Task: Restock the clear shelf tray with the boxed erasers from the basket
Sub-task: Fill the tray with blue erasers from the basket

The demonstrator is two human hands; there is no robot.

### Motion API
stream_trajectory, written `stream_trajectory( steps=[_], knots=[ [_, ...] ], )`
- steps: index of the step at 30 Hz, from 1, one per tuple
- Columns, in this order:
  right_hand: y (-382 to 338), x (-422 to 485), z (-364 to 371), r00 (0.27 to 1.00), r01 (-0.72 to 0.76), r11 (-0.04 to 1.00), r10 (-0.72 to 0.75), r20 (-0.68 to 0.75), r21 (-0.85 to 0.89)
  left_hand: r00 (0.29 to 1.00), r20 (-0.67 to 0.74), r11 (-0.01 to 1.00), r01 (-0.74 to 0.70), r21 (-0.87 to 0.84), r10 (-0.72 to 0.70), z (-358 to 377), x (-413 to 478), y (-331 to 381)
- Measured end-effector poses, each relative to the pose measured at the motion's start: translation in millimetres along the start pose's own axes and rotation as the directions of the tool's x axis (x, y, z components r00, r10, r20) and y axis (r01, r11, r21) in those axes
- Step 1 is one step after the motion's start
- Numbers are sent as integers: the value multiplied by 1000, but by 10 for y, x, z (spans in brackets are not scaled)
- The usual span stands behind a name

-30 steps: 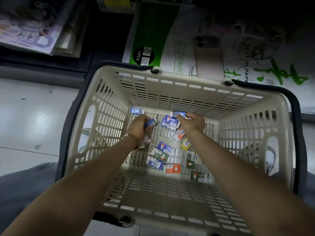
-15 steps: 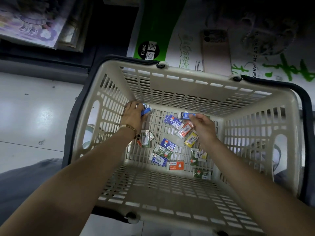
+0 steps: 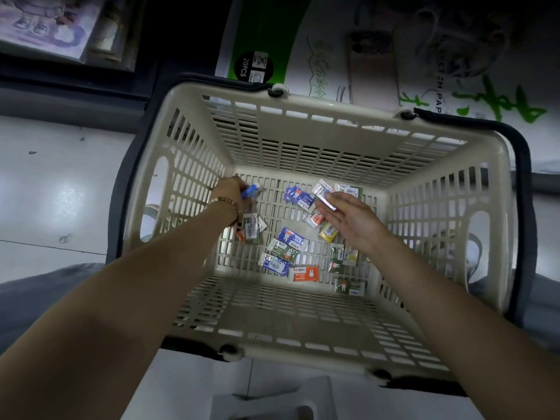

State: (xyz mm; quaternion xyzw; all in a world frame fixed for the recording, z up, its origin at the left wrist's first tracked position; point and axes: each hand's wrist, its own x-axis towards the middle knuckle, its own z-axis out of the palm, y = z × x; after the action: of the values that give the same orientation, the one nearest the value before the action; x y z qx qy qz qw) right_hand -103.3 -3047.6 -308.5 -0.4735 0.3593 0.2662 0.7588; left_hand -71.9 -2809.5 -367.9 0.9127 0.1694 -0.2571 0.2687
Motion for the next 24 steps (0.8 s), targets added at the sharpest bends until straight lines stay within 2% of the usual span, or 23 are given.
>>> stream_trajectory(
  steps=[2, 6, 8, 10, 12, 15, 18, 21, 24],
  knots=[
    [-37, -33, 5, 999, -23, 1000, 23, 27, 5, 1000, 13, 999, -24, 40, 24, -32, 7, 42],
    [-71, -78, 1, 997, -36, 999, 36, 63, 0, 1000, 30, 1000, -7, 3, 7, -11, -32, 62],
    [-38, -112, 5, 994, -28, 981, 48, 102, -190, 998, 58, 998, -11, -64, 15, -6, -63, 39],
    [67, -141, 37, 988, 12, 874, 66, 143, -485, 997, 76, 972, 14, -234, 4, -32, -103, 5],
    [193, -170, 85, 989, 34, 801, 60, 136, -598, 992, 122, 900, 75, -429, -24, -85, -182, -38],
    [250, -200, 140, 996, 30, 839, 21, 88, -543, 966, 257, 770, 164, -616, 0, -209, -339, -29],
    [85, -314, 212, 995, 75, 882, -32, 99, -465, 949, 304, 633, 187, -751, 79, -395, -506, 116],
    [-221, -538, 322, 973, 195, 881, -119, 198, -430, 930, 344, 521, 230, -822, 133, -688, -705, 365],
    [-637, -869, 545, 918, 356, 845, -236, 319, -400, 917, 338, 464, 210, -861, 212, -1087, -954, 629]
  ],
)
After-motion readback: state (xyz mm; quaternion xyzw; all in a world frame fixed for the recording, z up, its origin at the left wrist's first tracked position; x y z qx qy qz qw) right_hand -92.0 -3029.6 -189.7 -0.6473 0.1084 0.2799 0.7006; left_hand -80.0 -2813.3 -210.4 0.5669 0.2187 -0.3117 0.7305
